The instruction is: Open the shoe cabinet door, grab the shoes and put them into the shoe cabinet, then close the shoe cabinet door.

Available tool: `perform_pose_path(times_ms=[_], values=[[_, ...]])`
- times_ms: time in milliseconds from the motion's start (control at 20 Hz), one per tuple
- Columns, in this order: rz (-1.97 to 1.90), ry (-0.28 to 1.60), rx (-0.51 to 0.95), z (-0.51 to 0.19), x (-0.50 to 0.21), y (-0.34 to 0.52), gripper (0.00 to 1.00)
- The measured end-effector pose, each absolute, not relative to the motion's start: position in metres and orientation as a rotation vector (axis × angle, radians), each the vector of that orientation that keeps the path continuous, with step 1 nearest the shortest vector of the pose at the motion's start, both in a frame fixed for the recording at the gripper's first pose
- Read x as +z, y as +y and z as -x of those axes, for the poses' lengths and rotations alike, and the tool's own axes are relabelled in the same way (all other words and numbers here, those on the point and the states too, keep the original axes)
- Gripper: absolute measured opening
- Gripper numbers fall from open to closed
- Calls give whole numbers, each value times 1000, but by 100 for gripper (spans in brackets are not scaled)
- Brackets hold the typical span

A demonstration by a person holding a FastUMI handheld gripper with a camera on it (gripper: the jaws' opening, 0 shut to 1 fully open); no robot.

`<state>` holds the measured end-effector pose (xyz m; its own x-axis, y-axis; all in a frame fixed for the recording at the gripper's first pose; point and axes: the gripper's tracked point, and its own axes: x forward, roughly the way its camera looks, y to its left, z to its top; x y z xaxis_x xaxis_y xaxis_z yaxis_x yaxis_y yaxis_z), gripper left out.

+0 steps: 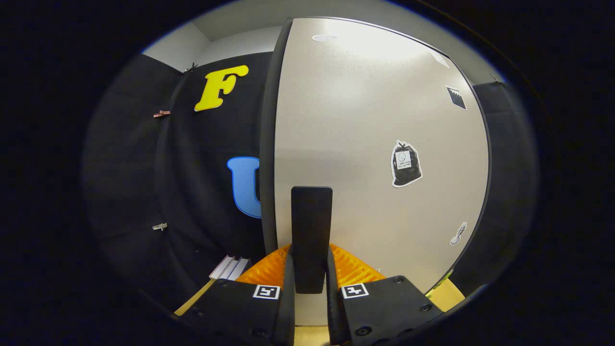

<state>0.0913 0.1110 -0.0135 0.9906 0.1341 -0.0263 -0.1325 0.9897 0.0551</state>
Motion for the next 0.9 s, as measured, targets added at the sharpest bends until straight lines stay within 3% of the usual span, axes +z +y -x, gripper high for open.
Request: perform_pose_path(times_ms=[900], values=[[-48,73,315,51,-14,31,31]])
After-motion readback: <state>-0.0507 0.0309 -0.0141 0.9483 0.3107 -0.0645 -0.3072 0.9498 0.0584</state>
